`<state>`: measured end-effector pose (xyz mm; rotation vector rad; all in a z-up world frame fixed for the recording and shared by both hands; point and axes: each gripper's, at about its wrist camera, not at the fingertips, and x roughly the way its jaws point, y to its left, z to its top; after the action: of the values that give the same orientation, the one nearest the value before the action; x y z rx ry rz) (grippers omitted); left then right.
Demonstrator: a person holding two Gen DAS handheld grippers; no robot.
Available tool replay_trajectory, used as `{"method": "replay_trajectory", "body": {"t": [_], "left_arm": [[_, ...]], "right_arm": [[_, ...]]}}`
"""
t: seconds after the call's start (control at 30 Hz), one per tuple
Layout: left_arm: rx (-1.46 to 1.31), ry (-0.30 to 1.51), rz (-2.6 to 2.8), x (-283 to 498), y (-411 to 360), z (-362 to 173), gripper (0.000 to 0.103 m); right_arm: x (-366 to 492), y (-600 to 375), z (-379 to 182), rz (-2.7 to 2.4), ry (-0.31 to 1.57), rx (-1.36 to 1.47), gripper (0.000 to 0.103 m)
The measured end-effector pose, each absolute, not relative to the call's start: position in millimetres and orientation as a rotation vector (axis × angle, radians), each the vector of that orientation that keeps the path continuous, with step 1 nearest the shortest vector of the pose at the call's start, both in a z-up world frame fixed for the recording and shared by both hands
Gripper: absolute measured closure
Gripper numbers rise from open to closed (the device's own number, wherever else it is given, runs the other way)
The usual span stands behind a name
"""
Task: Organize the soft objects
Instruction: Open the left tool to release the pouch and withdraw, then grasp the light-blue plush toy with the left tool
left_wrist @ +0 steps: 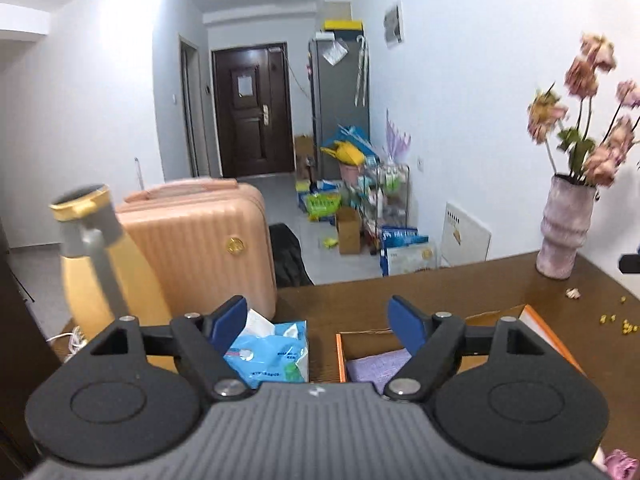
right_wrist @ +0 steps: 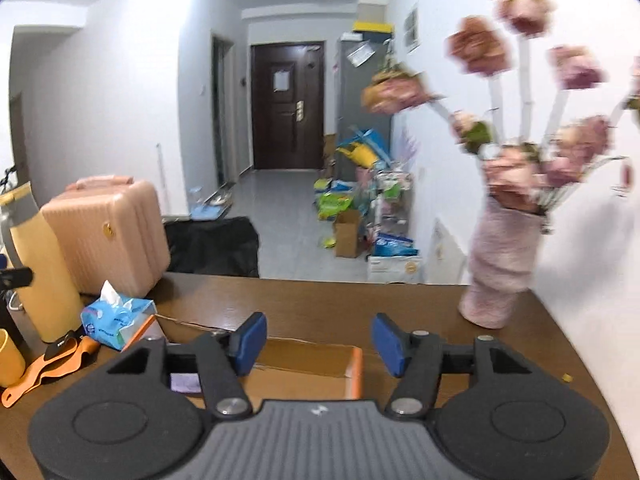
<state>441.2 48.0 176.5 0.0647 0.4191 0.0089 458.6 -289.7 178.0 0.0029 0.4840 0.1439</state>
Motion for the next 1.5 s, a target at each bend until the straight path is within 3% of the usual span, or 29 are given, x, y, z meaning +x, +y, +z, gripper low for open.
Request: {"method": "replay_trajectory", "body": {"t": [0.17,0.33,0.43,0.63,0.77,1.17,1.27,1.33,1.5], "left_arm": [[0.063,0.336,-0.013,381.3,34.2,187.9,0.021],[0.052,0.232,-0.005,290.7,29.2,159.9,0.016],[0.044,0.193,0.012,236.2,22.2,129.4,0.009],[0.052,0.124,-0.056,134.2,4.2,70.1,0.000],[-0.017,0.161,-0.093,79.1,11.2,37.7,0.000],[0.015,0.319,-0.137,107.8,-3.9,1.9,0.000],[0.029,0.368,-0.149,127.2,-10.2,-10.8,0.000],[0.030,0.387,-0.156,141.1,-15.3,-16.3,0.001],[0.039,0.425,-0.181,187.5,-36.6,-21.4,0.019]], "right_arm": [[395.0,-300.8,187.6,0.171,0.387,0.023,0.044],[309.3,-303.0,173.1,0.220,0.280,0.014,0.037],[249.7,-302.9,149.3,0.273,0.221,0.026,0.025],[144.9,-289.5,84.7,0.268,0.150,0.035,0.016],[83.4,-275.7,39.2,0.215,0.111,0.032,0.013],[96.6,-273.6,-10.1,0.194,0.254,0.097,0.016],[113.6,-278.2,-22.7,0.176,0.306,0.108,0.022],[125.1,-281.2,-27.2,0.183,0.328,0.124,0.033],[156.0,-282.4,-27.5,0.194,0.340,0.119,0.042]]}}
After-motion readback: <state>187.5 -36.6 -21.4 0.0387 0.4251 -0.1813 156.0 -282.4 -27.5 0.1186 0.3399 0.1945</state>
